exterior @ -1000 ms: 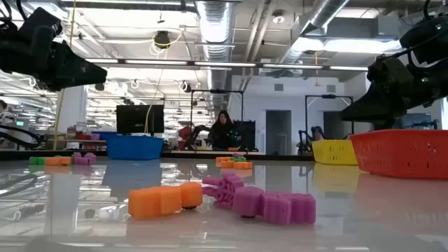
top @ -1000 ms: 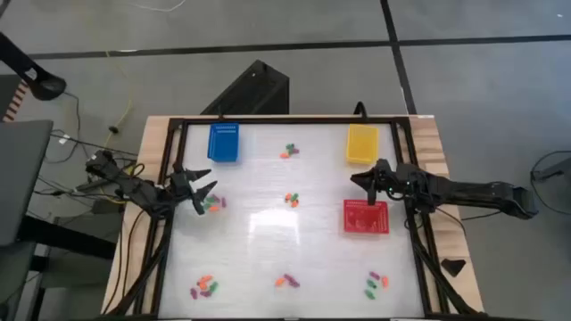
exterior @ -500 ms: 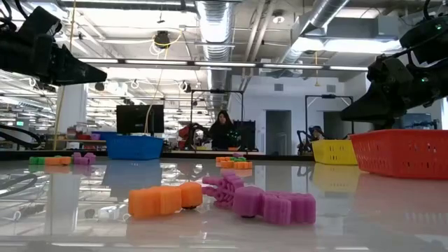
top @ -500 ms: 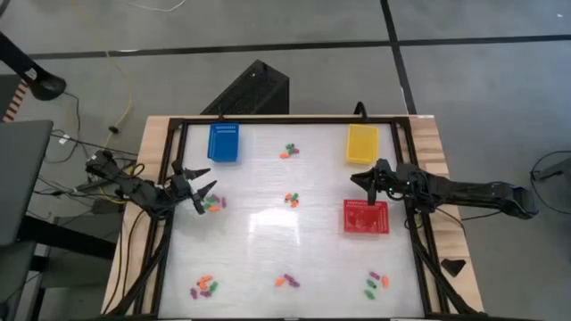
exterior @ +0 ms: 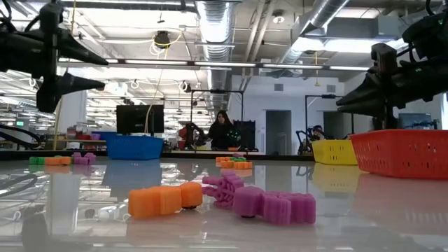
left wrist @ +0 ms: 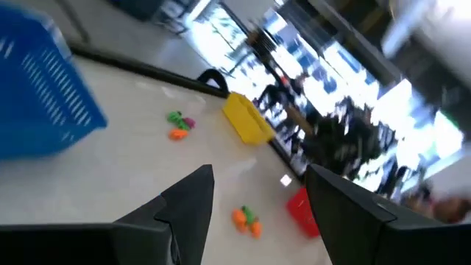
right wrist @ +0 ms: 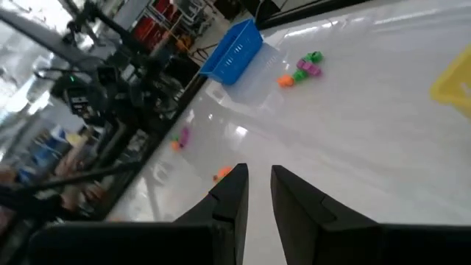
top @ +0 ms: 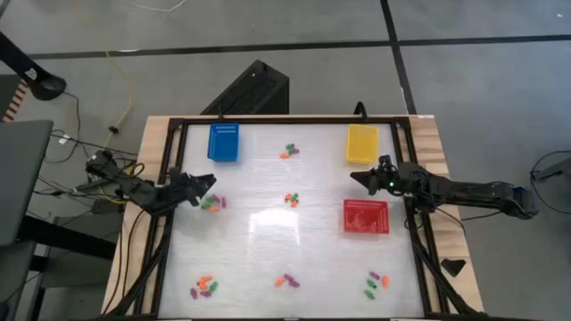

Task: Sort Halloween decoration
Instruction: Put the orange skeleton toy into the red bin

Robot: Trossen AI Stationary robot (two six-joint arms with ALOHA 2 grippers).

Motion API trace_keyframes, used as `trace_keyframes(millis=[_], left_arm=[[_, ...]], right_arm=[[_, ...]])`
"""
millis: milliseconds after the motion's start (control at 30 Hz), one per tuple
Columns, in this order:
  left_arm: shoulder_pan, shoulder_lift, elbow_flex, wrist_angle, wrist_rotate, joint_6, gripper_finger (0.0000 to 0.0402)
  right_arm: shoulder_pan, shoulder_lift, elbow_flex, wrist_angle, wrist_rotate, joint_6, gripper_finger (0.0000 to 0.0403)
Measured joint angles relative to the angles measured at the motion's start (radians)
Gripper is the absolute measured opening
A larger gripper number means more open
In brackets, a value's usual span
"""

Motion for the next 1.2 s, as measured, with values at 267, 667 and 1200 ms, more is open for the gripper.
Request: trace_keyframes(millis=[267, 667, 1200], left_arm=[[0.0, 0.0, 0.0, -0.014, -0.081, -0.261, 0.0206], [0.097, 0.001, 0.033, 0.274, -0.071, -0.092, 0.0206], [0.323, 0.451, 0.647, 0.255, 0.611, 0.621, 0.0206]], right_arm=[[0.0, 0.0, 0.002, -0.002, 0.0, 0.078, 0.0093], [0.001, 0.021, 0.004, 0.64, 0.098, 0.046, 0.0093], [0.023, 0.585, 0.881, 0.256, -0.186, -0.513, 0.012]])
